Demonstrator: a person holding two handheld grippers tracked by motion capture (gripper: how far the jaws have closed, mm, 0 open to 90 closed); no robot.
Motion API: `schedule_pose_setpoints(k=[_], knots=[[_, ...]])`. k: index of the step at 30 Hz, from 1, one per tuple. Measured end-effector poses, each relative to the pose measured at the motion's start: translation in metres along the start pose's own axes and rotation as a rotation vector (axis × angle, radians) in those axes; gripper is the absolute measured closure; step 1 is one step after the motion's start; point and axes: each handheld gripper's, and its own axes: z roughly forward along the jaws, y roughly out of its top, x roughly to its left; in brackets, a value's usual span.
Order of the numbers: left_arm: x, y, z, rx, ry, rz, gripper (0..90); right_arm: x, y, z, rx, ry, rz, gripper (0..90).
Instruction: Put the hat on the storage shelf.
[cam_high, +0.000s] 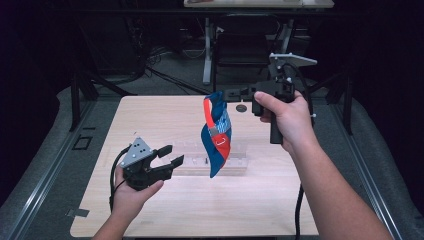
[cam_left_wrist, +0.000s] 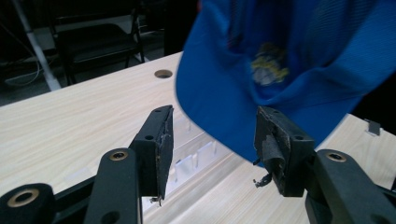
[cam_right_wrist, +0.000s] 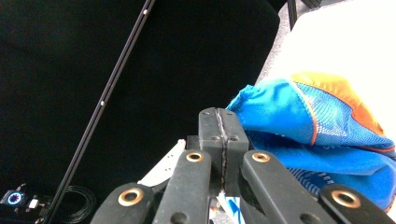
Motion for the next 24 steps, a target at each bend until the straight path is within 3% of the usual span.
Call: schedule_pose_setpoints(k=[7,16,24], knots=[[-0.006,0.008,0.006,-0.009,-0.014,0.01,44.7,0.0,0.009,0.018,-0.016,-0.012,0.009,90.0],[-0.022,0.014,0.017,-0.006,-0.048,0.052,45.3,-0.006,0.02,0.031,-0.051,-0.008,0.038,90.0],[-0.035,0.011,0.041,0.049,-0.046,0.087,51.0,-0.001,0.025,0.039,-0.078,-0.004,0.04,90.0]])
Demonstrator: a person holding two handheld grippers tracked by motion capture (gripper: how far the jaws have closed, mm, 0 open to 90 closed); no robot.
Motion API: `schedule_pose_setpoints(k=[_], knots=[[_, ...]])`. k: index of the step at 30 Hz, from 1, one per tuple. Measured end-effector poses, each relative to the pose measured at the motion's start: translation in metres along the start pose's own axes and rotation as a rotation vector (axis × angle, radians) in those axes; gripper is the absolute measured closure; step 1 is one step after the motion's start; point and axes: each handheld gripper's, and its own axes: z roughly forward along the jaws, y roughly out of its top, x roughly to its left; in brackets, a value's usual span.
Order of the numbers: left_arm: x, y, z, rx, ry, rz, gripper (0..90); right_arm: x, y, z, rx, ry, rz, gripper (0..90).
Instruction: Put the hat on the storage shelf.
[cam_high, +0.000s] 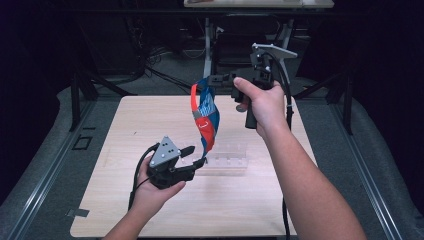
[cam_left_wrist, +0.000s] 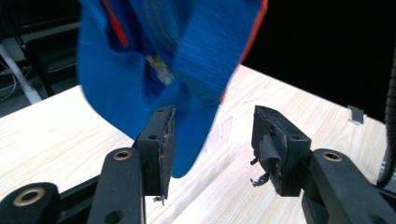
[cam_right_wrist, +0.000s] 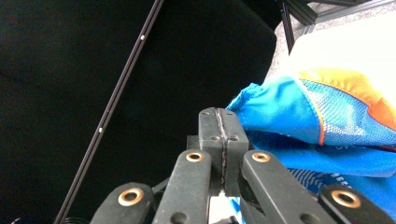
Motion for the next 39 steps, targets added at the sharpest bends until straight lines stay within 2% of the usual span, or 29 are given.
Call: schedule_pose_setpoints(k=[1,3,5,8,10,12,15,17,23,28,34,39], knots=[[0.0,0.0,0.0,0.0,0.0,0.0,51.5,0.0,0.0,0.0,0.0,0.0,0.0,90.0],[-0.003,-0.002,0.012,0.031,0.049,0.033,54.2,0.002,0.0,0.002,-0.004,-0.001,-0.003,90.0],[-0.003,-0.003,0.018,0.055,0.08,0.057,58.9,0.002,0.0,0.003,-0.008,0.003,-0.005,90.0],[-0.002,-0.004,0.023,0.072,0.105,0.065,68.5,0.002,0.0,0.003,-0.01,0.005,-0.001,90.0],[0.002,-0.007,0.028,0.109,0.137,0.078,76.1,0.0,-0.001,0.003,-0.009,0.004,-0.003,90.0],[0.005,-0.008,0.03,0.118,0.152,0.068,84.0,-0.001,-0.002,0.003,-0.006,0.007,-0.002,90.0],[0.008,-0.009,0.03,0.116,0.142,0.066,87.6,-0.002,-0.003,0.004,-0.006,0.01,0.0,90.0],[0.011,-0.011,0.03,0.115,0.156,0.076,88.0,-0.005,-0.004,0.004,-0.009,0.015,0.002,90.0],[0.018,-0.015,0.031,0.097,0.11,0.02,88.2,-0.007,-0.006,0.008,0.002,0.013,-0.001,90.0],[0.02,-0.021,0.032,0.115,0.102,0.007,88.2,-0.01,-0.009,0.013,0.015,-0.002,-0.003,90.0],[0.023,-0.03,0.035,0.129,0.075,-0.008,88.2,-0.02,-0.013,0.02,0.035,-0.008,0.012,90.0],[0.026,-0.037,0.037,0.134,0.087,-0.014,88.2,-0.026,-0.014,0.022,0.039,-0.016,0.019,90.0]])
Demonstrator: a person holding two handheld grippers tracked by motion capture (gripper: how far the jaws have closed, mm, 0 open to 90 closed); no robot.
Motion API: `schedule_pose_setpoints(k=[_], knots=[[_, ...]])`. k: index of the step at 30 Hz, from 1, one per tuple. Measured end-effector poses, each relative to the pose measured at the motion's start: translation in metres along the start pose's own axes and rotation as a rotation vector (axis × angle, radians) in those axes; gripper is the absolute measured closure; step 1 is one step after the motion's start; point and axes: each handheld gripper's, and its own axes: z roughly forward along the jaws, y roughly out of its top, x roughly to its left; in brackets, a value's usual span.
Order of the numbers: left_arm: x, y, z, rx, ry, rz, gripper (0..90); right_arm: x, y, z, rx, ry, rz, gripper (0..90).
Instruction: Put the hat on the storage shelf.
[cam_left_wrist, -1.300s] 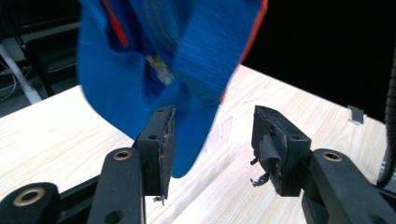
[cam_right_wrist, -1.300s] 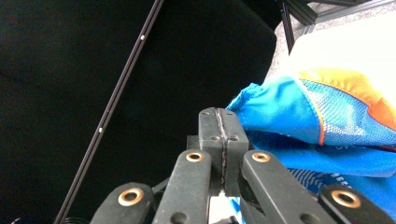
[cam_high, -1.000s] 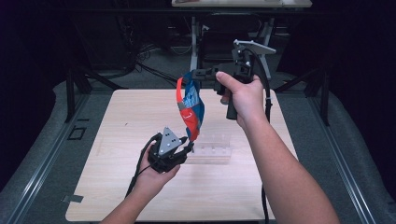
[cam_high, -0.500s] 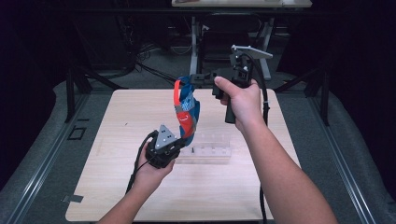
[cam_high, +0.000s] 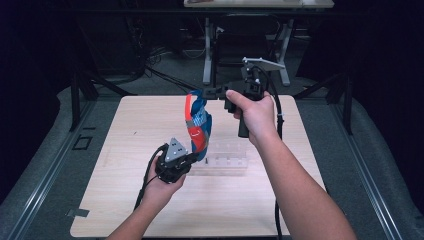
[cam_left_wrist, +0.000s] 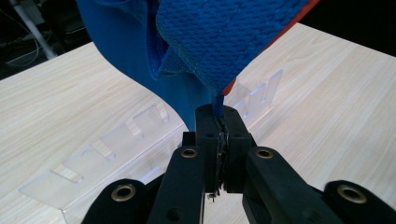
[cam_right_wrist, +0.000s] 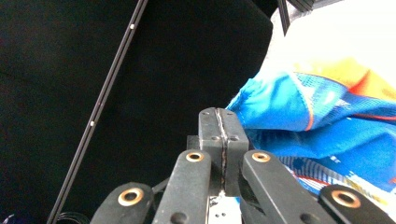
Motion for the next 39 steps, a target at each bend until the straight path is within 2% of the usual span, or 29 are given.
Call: schedule_pose_setpoints(k=[3,5,9,11,21,25,30,33,39], knots=[[0.002,-0.005,0.002,0.0,-0.004,-0.016,88.2,-0.006,-0.002,0.003,0.009,-0.005,0.012,90.0],[0.003,-0.008,0.003,-0.015,-0.005,-0.032,88.3,-0.007,-0.003,0.004,0.014,-0.004,0.014,90.0],[0.004,-0.011,0.002,-0.013,-0.017,-0.05,88.3,-0.01,-0.004,0.008,0.025,0.0,0.016,90.0],[0.002,-0.013,0.003,-0.005,-0.012,-0.035,88.2,-0.01,-0.005,0.01,0.028,-0.002,0.018,90.0],[0.0,-0.024,0.011,0.021,-0.007,-0.037,88.3,-0.017,-0.007,0.016,0.06,-0.021,0.011,90.0],[0.0,-0.031,0.015,0.031,-0.006,-0.054,88.2,-0.024,-0.007,0.017,0.06,-0.032,0.022,90.0],[-0.002,-0.036,0.02,0.043,0.0,-0.054,88.2,-0.031,-0.009,0.019,0.067,-0.047,0.023,90.0],[0.0,-0.041,0.02,0.035,-0.006,-0.072,88.2,-0.033,-0.01,0.02,0.076,-0.051,0.021,90.0],[0.001,-0.043,0.019,0.038,-0.002,-0.08,88.1,-0.034,-0.011,0.02,0.076,-0.068,0.011,89.6]])
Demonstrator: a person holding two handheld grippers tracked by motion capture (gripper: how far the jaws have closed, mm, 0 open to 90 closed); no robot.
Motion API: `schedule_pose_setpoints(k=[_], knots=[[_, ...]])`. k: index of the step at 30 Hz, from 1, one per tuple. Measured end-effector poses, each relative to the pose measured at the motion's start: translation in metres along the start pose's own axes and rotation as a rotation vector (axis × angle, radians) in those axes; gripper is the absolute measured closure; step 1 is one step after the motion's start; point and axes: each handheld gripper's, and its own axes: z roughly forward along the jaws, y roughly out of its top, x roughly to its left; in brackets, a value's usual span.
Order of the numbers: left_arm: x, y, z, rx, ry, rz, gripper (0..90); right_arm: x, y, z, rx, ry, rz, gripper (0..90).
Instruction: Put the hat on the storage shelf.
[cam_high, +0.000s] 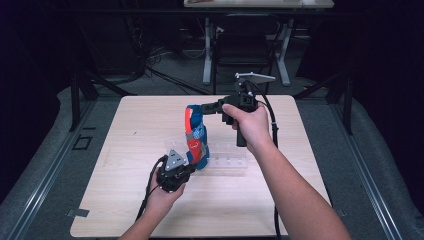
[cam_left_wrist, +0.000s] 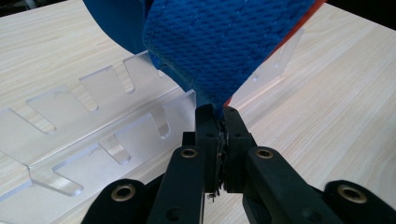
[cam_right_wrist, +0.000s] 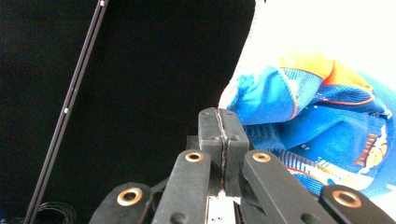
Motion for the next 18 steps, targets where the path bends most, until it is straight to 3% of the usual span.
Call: schedule_pose_setpoints(k=[4,13,18], knots=[[0.005,-0.006,0.0,0.011,-0.006,-0.026,87.9,-0.001,0.001,-0.004,-0.018,0.018,0.004,86.6],[0.007,-0.008,-0.001,0.01,-0.003,-0.027,87.2,-0.001,0.001,-0.012,-0.028,0.007,-0.003,87.3],[0.003,-0.01,-0.002,0.01,0.021,-0.028,84.6,-0.003,0.001,-0.02,-0.038,-0.006,-0.012,84.3]])
